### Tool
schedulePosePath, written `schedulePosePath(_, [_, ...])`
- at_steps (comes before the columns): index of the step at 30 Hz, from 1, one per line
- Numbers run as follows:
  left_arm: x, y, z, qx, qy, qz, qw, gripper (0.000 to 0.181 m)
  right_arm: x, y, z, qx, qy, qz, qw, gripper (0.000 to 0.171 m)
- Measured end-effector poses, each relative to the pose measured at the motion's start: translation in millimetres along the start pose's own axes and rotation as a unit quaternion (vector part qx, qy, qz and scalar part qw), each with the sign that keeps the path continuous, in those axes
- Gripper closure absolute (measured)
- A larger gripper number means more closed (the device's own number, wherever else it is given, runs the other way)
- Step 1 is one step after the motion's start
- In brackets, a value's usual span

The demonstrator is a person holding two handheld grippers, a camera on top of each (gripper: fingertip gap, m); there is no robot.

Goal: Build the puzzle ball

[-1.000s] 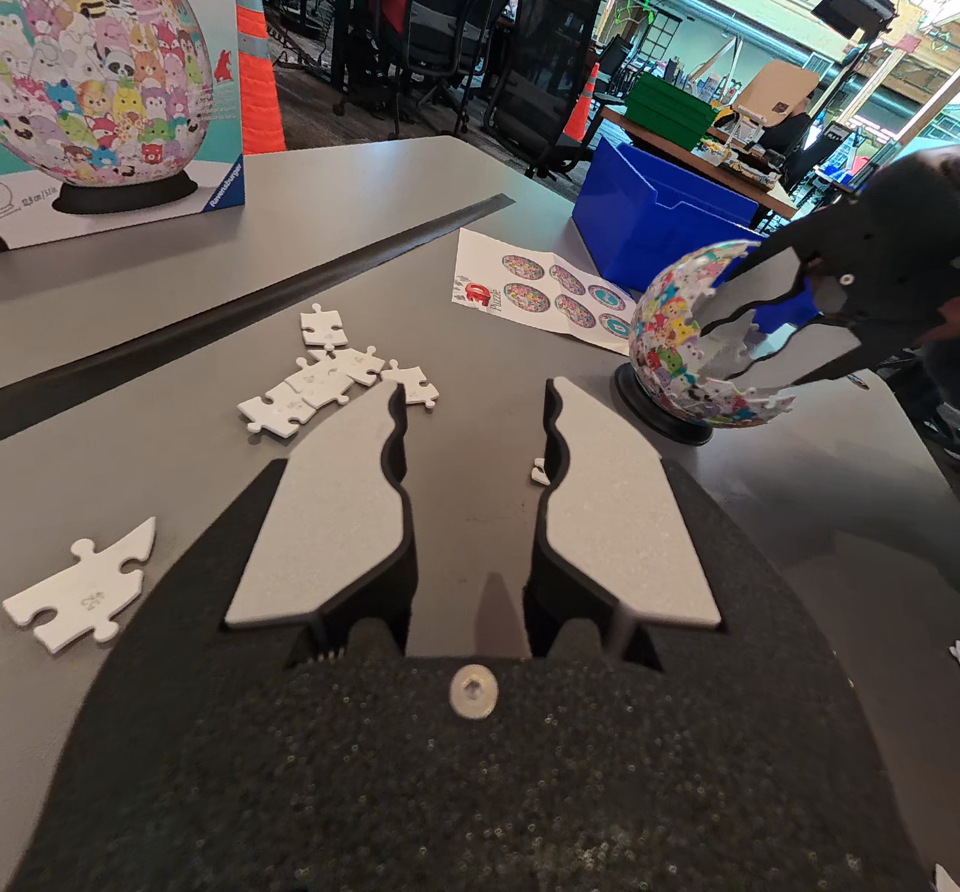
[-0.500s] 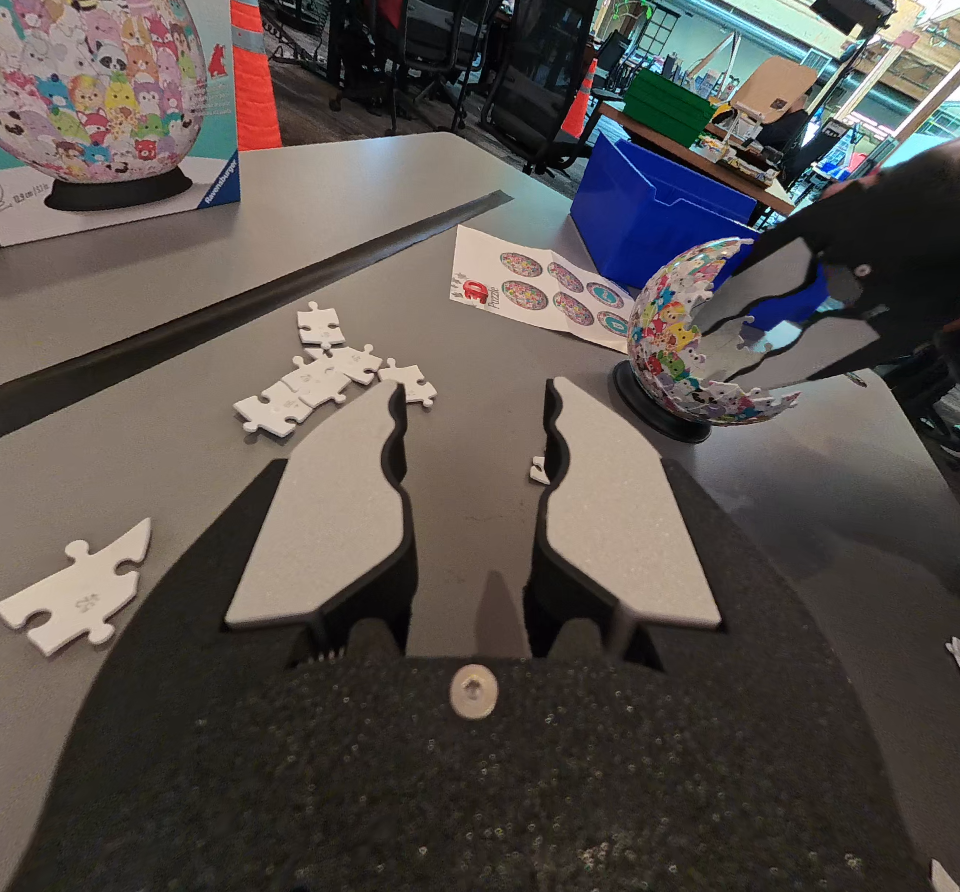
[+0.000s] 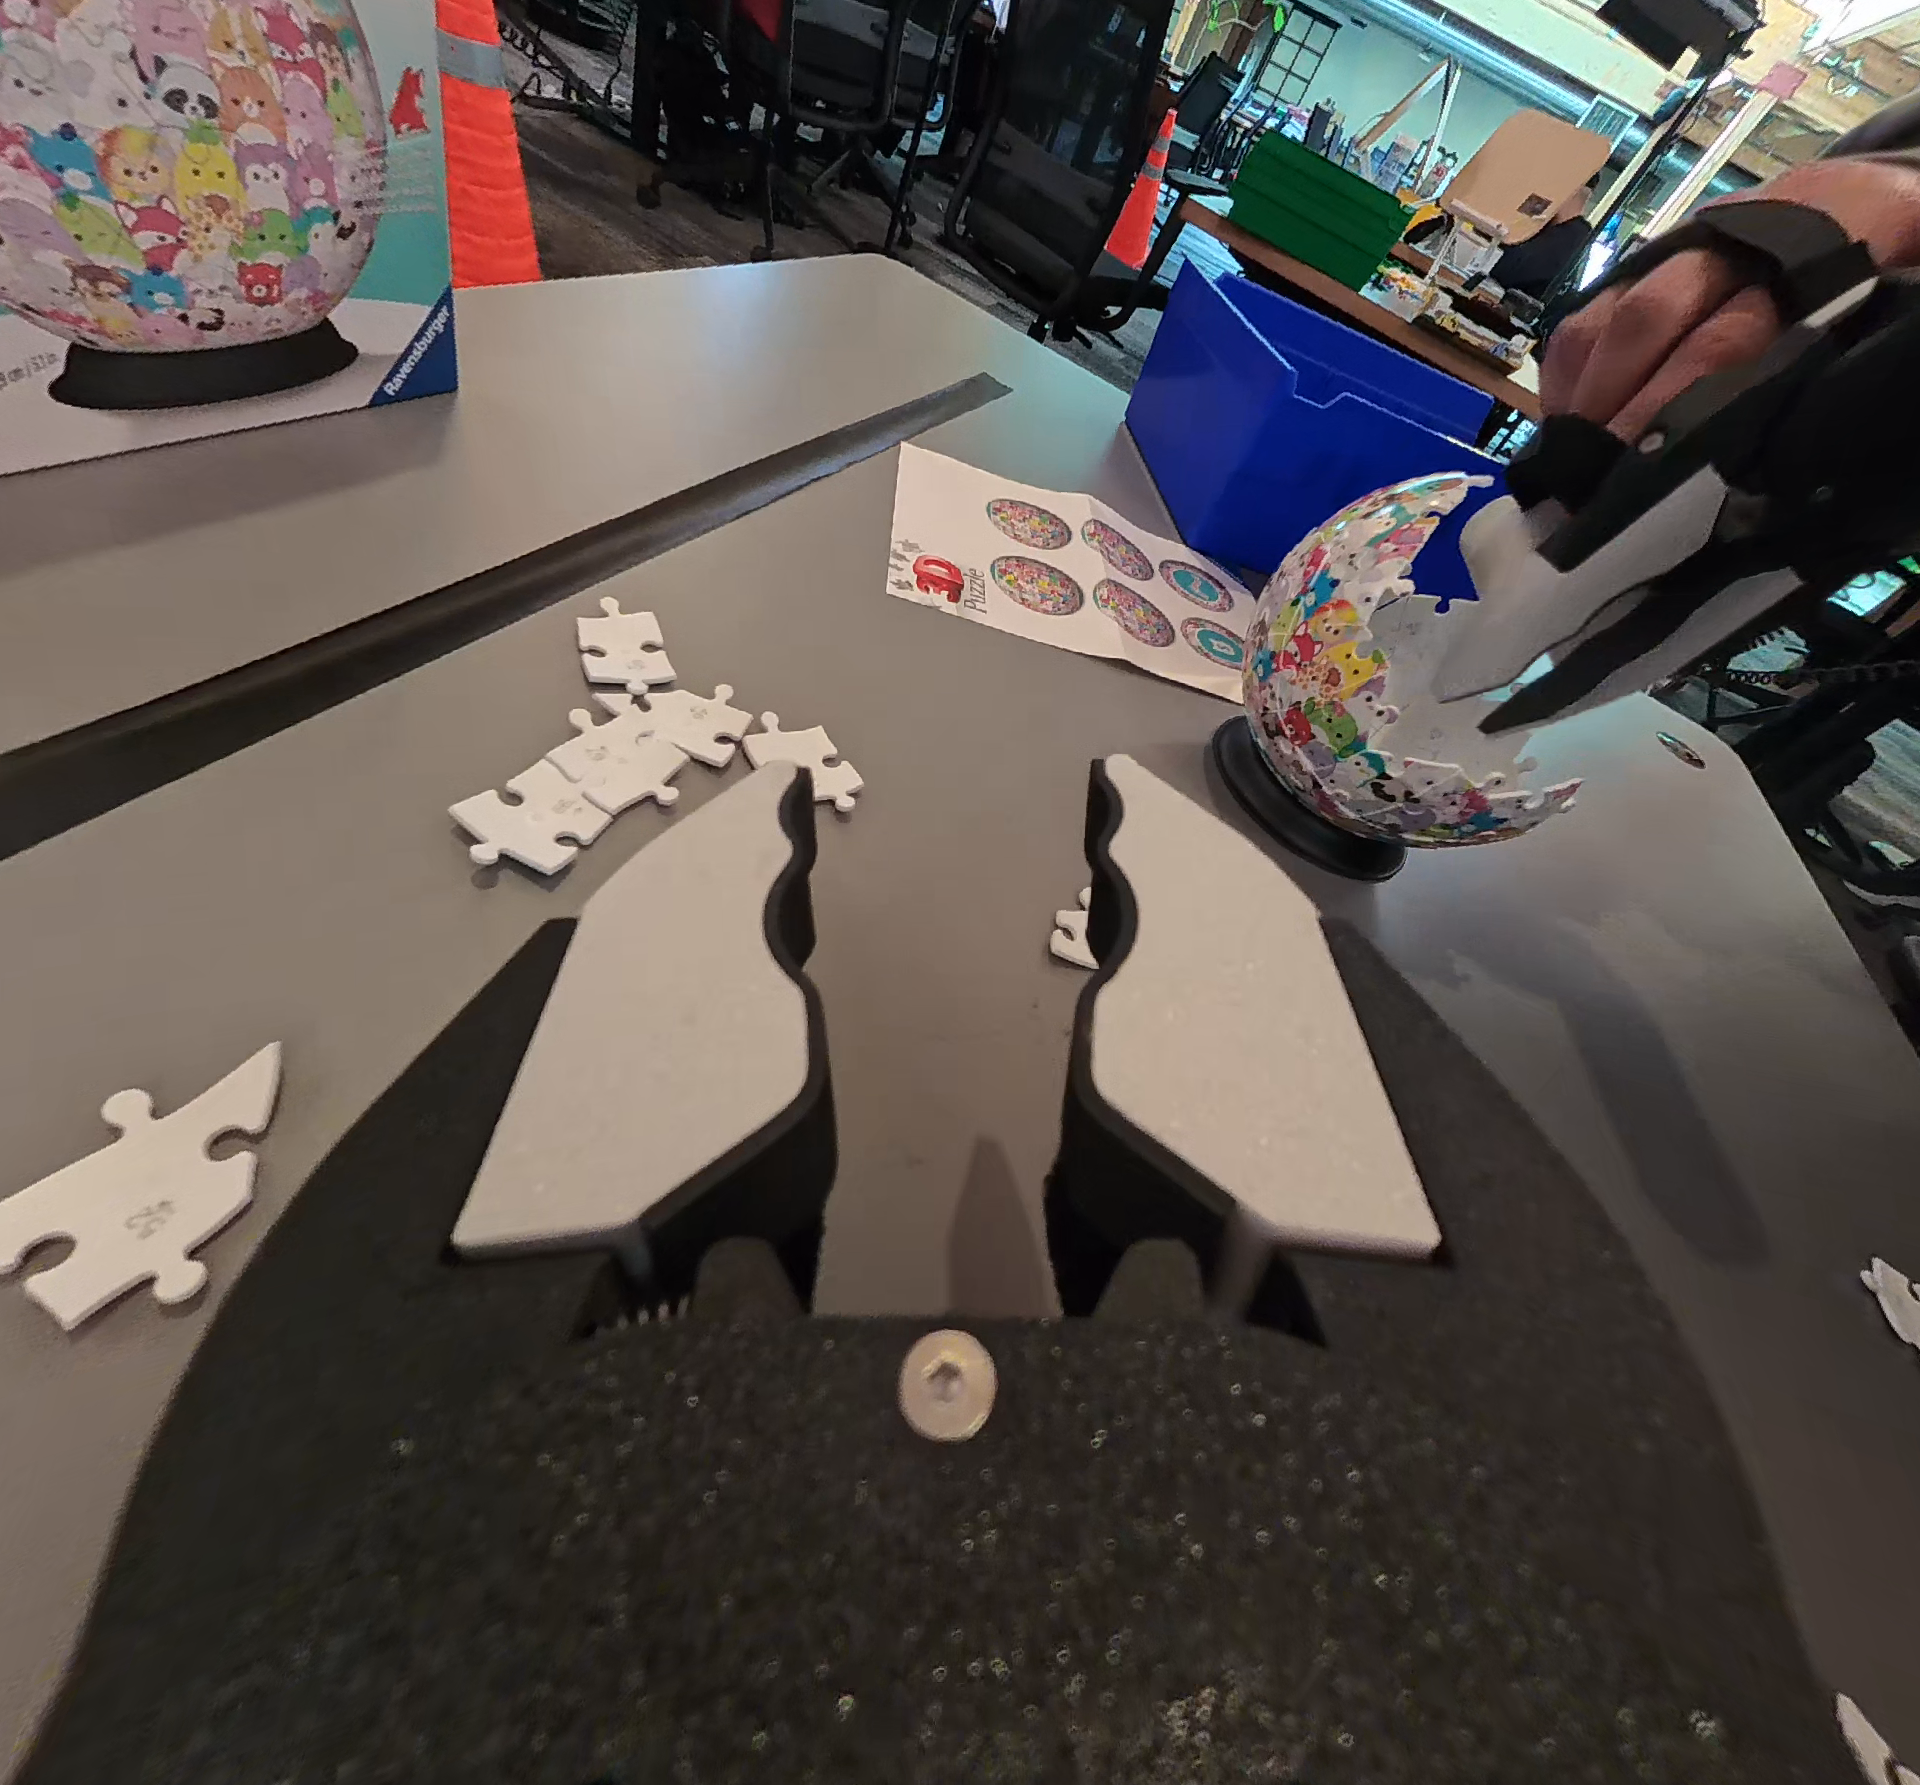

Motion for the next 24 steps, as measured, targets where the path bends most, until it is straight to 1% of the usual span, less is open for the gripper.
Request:
schedulePosePath(1, [-0.3,0.1,0.1,0.000,-0.001,0.002,1.000,0.132,2.1,-0.2,-0.8,-0.011,-0.010,0.015,1.000,0.147])
schedulePosePath(2, [-0.6,0.1,0.4,0.001,-0.002,0.004,1.000,0.132,4.7,-0.2,-2.1,-0.021,-0.029,0.035,0.999,0.141])
schedulePosePath(4, [-1.1,0.4,0.7,0.002,-0.003,0.007,1.000,0.132,6.6,-1.4,-4.9,-0.057,-0.046,0.081,0.994,0.141])
schedulePosePath(8, [-1.0,0.8,1.5,0.006,-0.002,0.006,1.000,0.132,1.6,0.9,-12.2,-0.076,-0.011,0.107,0.991,0.141])
schedulePosePath(12, [0.4,0.3,1.0,0.004,0.002,-0.003,1.000,0.132,2.2,-2.3,-24.7,-0.119,-0.017,0.150,0.981,0.142])
schedulePosePath(17, [1.9,-0.6,-0.3,-0.002,0.004,-0.011,1.000,0.132,2.9,-3.7,-35.4,-0.137,-0.013,0.166,0.976,0.142])
schedulePosePath(21, [2.1,-0.8,-0.8,-0.005,0.002,-0.011,1.000,0.133,2.3,-5.9,-41.3,-0.147,0.009,0.150,0.978,0.141])
schedulePosePath(24, [2.5,-1.0,-1.4,-0.007,0.001,-0.013,1.000,0.133,3.1,-3.5,-41.2,-0.148,0.017,0.159,0.976,0.143])
Point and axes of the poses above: each gripper's, where its closed fingertips meet, z back along the fingers, y out of its top, x = y × z across the jaws, the point moved 6 cm from there along z, back along the fingers, and after that the axes turned 8 degrees about y, right-handed, at the moved point
